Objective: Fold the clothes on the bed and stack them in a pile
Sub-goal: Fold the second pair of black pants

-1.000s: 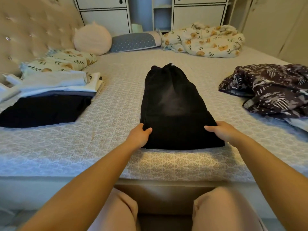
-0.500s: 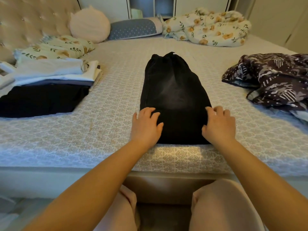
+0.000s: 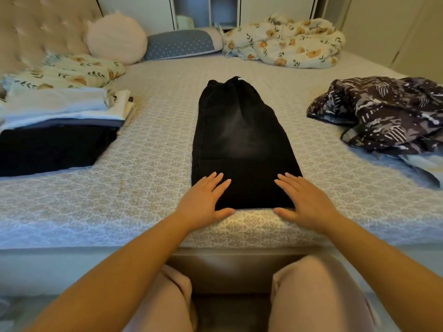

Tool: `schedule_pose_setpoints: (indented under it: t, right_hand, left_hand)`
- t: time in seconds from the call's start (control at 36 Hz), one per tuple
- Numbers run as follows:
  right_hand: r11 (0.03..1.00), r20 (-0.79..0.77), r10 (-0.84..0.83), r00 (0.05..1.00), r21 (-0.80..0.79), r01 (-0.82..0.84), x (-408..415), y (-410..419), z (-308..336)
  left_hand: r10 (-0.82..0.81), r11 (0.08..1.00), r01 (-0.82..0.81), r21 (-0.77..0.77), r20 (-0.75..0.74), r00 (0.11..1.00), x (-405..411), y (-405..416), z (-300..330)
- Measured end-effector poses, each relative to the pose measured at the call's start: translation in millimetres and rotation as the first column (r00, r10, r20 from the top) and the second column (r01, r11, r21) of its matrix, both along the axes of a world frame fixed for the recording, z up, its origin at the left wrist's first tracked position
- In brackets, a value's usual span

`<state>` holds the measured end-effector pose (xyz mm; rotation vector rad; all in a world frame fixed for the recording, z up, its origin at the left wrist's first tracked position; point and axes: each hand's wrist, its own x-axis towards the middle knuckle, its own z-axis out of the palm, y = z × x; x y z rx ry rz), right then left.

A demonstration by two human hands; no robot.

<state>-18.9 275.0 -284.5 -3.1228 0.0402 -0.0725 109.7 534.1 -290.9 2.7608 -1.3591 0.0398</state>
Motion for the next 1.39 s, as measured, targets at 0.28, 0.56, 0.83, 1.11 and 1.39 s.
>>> schedule_pose_setpoints:
  t: [0.28, 0.56, 0.83, 1.11, 1.39]
  right_hand:
    - [0.974, 0.006, -0.158, 0.987, -0.167, 0.157, 16, 13, 40]
    - [0.899, -0.336, -0.145, 0.931, 0.348, 0.266, 14, 11, 125]
    - [0.250, -0.353, -0.189, 0.916, 0.885, 0.393, 10, -12, 116]
    - [0.499, -0.146, -0.575, 0.805, 0.718, 0.486, 30, 12, 46]
    - [0.532, -0.011, -0.557, 0.830, 0.763, 0.367, 29, 14, 32]
  left_hand:
    - [0.166, 0.985, -0.160, -0.072, 0.087, 0.982, -8, -1, 16]
    - [0.052, 0.988, 0.010, 0.154, -0.388, 0.920, 11, 15, 129]
    - [0.006, 0.898, -0.411, -0.155, -0.930, 0.366, 42, 41, 114]
    - [0.395, 0.853, -0.512, -0.105, -0.511, 0.763, 18, 5, 54]
    - [0.343, 0.770, -0.604, -0.206, -0.663, 0.665, 16, 13, 46]
